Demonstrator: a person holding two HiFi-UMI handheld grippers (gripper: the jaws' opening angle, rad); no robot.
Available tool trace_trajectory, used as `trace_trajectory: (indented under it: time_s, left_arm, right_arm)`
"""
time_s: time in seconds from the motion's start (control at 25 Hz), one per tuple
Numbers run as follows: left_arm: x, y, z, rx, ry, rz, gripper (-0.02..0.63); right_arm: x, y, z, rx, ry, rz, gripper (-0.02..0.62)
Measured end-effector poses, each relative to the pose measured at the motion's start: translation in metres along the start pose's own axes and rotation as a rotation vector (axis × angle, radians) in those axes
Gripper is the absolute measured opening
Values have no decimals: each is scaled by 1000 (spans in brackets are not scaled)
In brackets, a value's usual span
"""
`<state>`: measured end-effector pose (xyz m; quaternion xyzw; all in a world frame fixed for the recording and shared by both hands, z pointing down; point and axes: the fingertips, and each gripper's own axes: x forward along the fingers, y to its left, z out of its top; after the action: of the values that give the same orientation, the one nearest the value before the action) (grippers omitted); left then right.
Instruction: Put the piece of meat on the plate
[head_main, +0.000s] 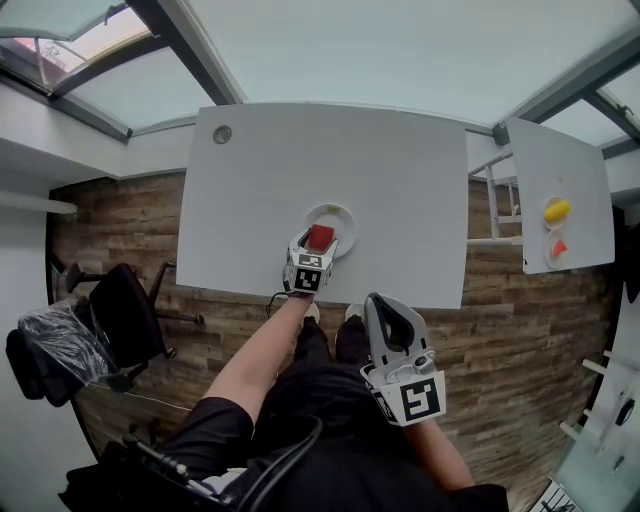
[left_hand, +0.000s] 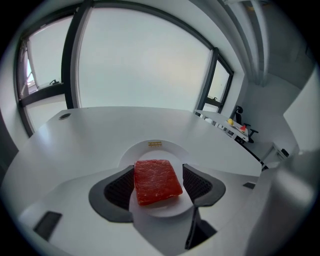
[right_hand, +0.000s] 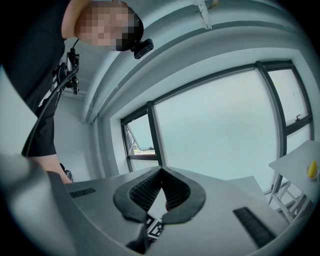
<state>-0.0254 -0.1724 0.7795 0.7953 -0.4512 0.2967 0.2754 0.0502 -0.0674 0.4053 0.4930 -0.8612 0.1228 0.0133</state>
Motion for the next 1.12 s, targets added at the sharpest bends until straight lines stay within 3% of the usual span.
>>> trace_trajectory:
  time_s: [0.52, 0.88, 1.12]
  left_arm:
    - [-6, -5, -20, 58, 40, 37, 288]
    - [2, -8, -4, 198, 58, 75, 288]
    - [13, -17, 14, 138, 34, 37, 288]
  right_arm:
    - [-6, 2, -1, -6, -4, -16, 3]
    - [-16, -10, 0, -6, -7, -61, 3]
    - [-17, -20, 1, 8, -14, -82, 3]
